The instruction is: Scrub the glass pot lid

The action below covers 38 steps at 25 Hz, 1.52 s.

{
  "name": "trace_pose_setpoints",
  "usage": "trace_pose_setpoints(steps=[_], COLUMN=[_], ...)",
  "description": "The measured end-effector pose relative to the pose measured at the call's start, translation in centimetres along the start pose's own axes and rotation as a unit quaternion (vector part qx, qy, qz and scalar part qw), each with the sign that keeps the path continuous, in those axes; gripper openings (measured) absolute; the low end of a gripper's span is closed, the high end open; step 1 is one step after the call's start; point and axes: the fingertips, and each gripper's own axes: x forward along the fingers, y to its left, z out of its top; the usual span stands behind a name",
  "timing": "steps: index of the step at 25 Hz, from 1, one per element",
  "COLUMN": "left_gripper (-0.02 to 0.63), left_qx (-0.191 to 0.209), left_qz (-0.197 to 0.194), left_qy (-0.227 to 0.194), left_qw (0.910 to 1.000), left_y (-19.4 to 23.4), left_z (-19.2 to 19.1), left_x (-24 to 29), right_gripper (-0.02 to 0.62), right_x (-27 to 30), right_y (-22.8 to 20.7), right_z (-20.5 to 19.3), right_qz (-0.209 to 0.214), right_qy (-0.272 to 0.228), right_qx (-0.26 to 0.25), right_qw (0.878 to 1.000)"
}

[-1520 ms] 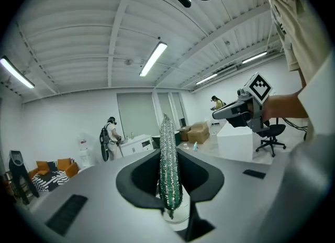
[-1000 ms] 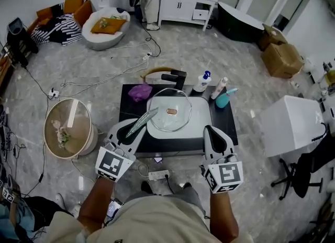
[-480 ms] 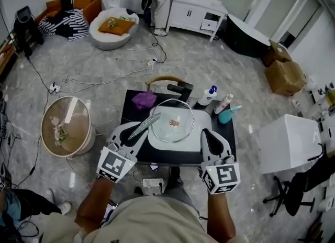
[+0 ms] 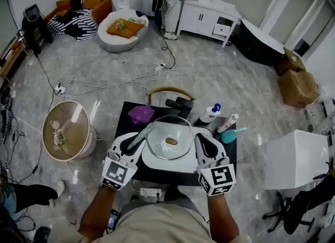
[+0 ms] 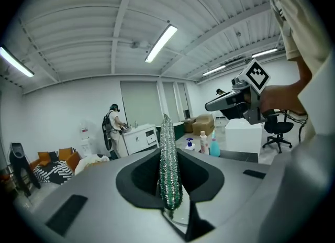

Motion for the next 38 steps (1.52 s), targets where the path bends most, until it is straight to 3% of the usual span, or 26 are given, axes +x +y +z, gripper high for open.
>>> trace_pose_setpoints(steps=[7,17,23,31,38], left_gripper=[0.086,0.086,0.086,0.086,0.086], left_qx=[-0.016,-0.031,-0.04,-0.018,-0.009], left_qz=[-0.001,0.011,0.02,0.04,0.037], left_qy=[0.056,0.124,0.161,0.214,0.231], left_qw=[0.9983,0.9917,0.986,0.9759,0.9722], left_y=[0.7,0.5,-0.1,-0.8,-3.2], left_z=[-5.4,-13.6,-18.2,-22.8,-24.4], left_x=[7.6,16.0,20.6,24.6,27.2], right_gripper=[0.025,0.025,0.025,0.025,0.025], right_x=[5.5,8.9,9.4,8.8,8.0], right_y=[-3.7,-8.2,-10.9,-12.5,-13.8], right_z=[-4.6,-13.8,-19.1,-24.0,-26.5], right_qz=[0.012,0.003,-0.003,-0.007,-0.015], right_qy=[0.034,0.083,0.114,0.146,0.158], right_qx=[0.024,0.07,0.09,0.114,0.13], right_qw=[0.999,0.994,0.989,0.983,0.979])
